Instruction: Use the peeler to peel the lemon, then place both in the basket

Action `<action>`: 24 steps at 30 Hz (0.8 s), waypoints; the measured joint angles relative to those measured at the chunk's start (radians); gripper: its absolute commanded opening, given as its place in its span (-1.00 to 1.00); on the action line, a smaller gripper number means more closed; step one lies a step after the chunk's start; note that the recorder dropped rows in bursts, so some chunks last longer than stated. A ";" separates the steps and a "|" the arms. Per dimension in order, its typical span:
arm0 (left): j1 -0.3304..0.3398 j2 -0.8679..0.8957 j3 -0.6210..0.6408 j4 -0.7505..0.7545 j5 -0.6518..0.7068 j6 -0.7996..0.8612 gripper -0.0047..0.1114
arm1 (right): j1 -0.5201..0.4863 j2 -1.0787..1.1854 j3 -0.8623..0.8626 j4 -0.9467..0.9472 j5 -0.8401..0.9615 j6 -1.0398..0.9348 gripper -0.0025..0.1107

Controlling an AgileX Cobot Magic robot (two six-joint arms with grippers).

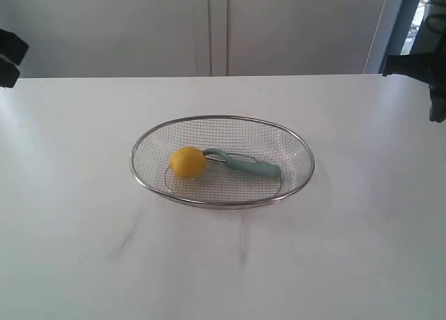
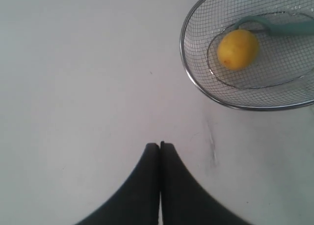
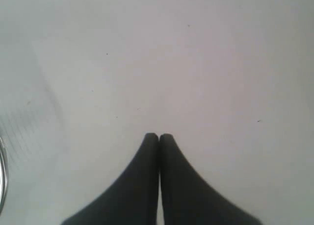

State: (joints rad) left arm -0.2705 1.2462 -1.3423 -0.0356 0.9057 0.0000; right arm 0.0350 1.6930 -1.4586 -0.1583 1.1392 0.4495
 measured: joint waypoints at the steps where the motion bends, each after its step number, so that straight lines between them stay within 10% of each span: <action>1: 0.000 -0.004 0.005 -0.002 -0.005 0.000 -0.92 | 0.000 0.000 0.000 0.000 0.000 0.000 -0.96; 24: 0.105 -0.361 0.519 -0.128 -0.420 0.000 -0.92 | 0.000 0.000 0.000 0.000 0.000 0.000 -0.96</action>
State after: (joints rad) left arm -0.1658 0.8853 -0.8233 -0.1633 0.4860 0.0000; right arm 0.0350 1.6930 -1.4586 -0.1583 1.1392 0.4495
